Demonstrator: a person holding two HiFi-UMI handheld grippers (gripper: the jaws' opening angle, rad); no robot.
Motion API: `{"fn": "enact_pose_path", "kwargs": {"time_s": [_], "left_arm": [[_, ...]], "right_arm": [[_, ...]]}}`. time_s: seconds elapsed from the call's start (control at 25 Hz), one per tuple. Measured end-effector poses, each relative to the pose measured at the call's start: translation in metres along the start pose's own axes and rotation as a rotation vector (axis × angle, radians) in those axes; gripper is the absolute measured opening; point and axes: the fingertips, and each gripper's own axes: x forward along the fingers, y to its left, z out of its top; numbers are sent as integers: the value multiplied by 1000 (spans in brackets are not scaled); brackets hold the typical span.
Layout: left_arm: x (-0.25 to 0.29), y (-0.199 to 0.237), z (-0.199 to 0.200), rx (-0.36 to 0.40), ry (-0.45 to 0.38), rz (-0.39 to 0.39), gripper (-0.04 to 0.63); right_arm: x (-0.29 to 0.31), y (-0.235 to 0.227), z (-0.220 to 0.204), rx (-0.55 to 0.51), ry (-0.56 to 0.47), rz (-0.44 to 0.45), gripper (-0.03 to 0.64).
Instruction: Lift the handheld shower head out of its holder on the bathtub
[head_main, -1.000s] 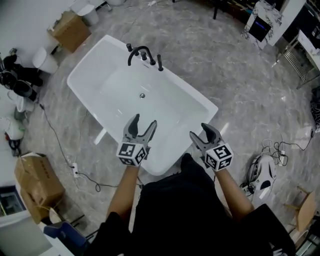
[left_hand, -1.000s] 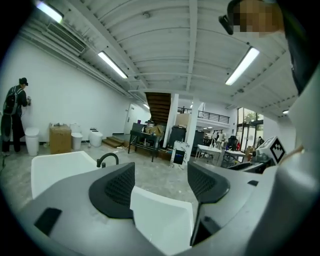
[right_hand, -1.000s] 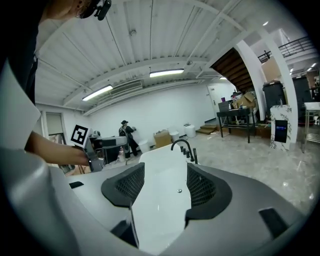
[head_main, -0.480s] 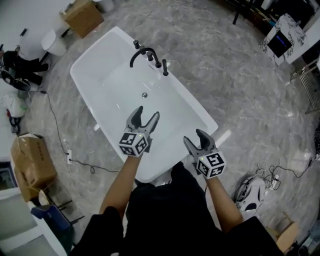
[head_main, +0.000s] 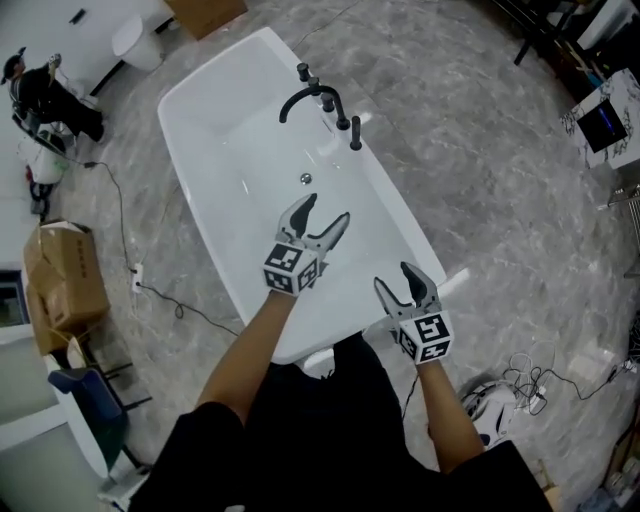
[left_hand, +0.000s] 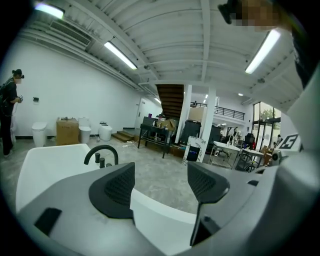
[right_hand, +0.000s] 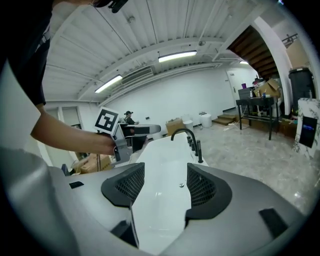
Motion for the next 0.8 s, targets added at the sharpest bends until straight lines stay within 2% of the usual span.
{"fn": "enact_pose_path", "kwargs": {"time_s": [0.32, 0.52, 0.8], "left_arm": [[52, 27, -15, -41, -3, 1, 305], [82, 51, -31, -28, 20, -2, 305], [125, 80, -61, -65, 37, 7, 305]], "right_arm": [[37, -26, -16, 80, 1, -16, 232], [66, -28, -25, 74, 16, -5, 232], [99, -39, -48, 81, 32, -4, 232]]}}
